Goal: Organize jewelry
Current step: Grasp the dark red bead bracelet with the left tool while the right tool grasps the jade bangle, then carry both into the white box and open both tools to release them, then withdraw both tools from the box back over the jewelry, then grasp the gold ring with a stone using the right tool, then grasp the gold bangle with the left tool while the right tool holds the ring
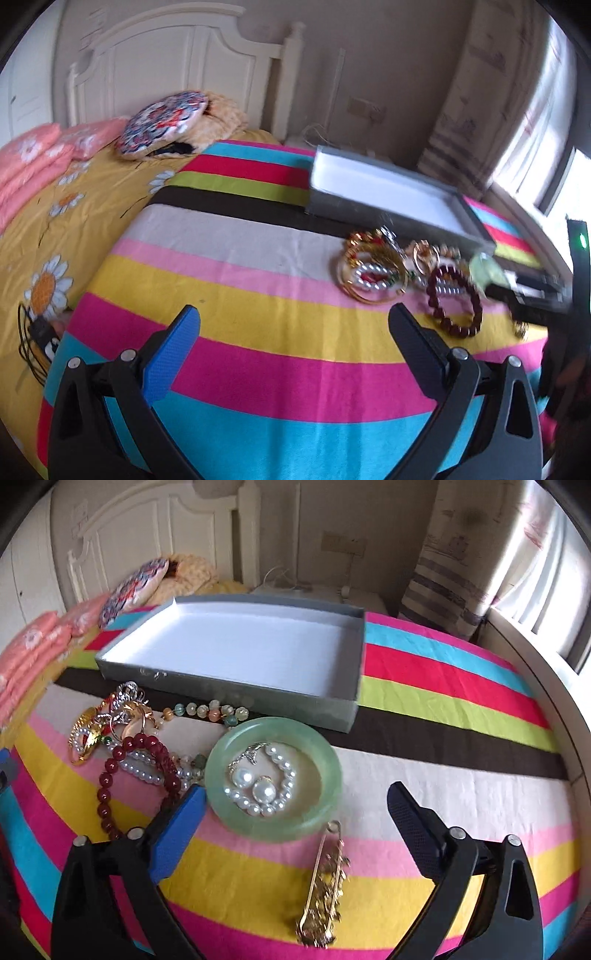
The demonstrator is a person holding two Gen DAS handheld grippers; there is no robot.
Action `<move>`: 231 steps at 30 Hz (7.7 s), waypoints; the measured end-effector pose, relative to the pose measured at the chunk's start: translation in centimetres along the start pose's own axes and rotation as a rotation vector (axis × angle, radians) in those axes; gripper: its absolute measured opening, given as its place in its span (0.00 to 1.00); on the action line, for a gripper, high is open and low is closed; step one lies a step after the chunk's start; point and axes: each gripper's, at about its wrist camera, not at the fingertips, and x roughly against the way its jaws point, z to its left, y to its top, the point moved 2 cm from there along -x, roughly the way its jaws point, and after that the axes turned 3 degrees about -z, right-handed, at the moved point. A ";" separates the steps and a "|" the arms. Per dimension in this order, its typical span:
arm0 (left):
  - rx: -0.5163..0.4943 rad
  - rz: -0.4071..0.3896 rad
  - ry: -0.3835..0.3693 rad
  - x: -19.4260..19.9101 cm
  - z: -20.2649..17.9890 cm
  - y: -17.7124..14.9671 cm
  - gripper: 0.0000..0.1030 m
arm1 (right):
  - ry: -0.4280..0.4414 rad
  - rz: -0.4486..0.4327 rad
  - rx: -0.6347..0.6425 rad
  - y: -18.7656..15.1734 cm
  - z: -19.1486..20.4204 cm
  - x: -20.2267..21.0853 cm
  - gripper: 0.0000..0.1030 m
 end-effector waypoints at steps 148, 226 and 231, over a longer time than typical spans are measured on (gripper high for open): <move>-0.091 -0.091 -0.220 6.1 -1.9 -1.5 0.98 | 0.256 -0.288 0.068 -8.4 1.4 11.4 0.59; -0.325 0.159 -0.275 2.5 -4.7 -7.3 0.59 | 0.351 -0.273 0.136 -9.1 7.4 10.3 0.36; -0.320 0.123 -0.284 4.0 -4.6 -7.2 0.59 | 0.352 -0.281 0.142 -9.1 7.7 10.6 0.36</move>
